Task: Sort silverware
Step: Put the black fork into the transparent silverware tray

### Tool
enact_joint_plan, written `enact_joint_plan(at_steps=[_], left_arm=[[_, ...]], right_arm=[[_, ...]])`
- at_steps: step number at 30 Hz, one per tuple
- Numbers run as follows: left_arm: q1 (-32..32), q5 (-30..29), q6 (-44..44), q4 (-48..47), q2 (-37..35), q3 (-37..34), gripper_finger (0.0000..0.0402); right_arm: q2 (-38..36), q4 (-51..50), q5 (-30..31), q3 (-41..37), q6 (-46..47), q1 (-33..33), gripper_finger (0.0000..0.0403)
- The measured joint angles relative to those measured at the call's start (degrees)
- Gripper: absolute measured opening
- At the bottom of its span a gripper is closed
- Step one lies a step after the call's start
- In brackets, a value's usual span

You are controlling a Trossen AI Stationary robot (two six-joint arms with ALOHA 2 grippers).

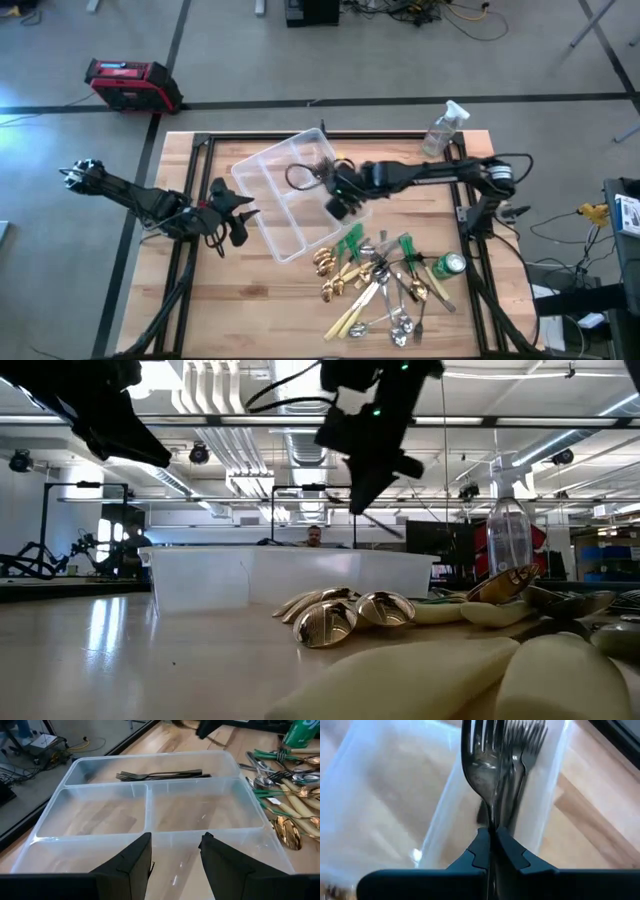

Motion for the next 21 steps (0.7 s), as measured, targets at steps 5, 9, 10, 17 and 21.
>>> enact_joint_plan(at_steps=[5, 9, 10, 17, 21], left_arm=[[-0.04, 0.07, 0.37, 0.24, -0.49, 0.04, 0.0155], [-0.07, 0.04, 0.61, 0.32, -0.80, 0.06, 0.0155], [-0.07, 0.06, 0.65, 0.40, -0.89, 0.07, 0.0155], [-0.07, -0.02, 2.62, 2.56, -1.31, 0.09, 0.0155], [-0.07, -0.03, 2.74, 2.59, -1.61, 0.09, 0.0155]], right_arm=[[7.82, 0.29, -1.66, 6.19, -2.76, -5.07, 0.0000], [12.85, -0.23, -5.95, 7.02, -2.38, -8.95, 0.0001], [14.12, -0.22, -7.75, 7.01, -2.12, -9.84, 0.0001], [19.03, 2.13, -10.66, 7.05, -2.26, -12.54, 0.0001], [19.07, 2.52, -10.87, 7.08, -2.93, -12.98, 0.0001]])
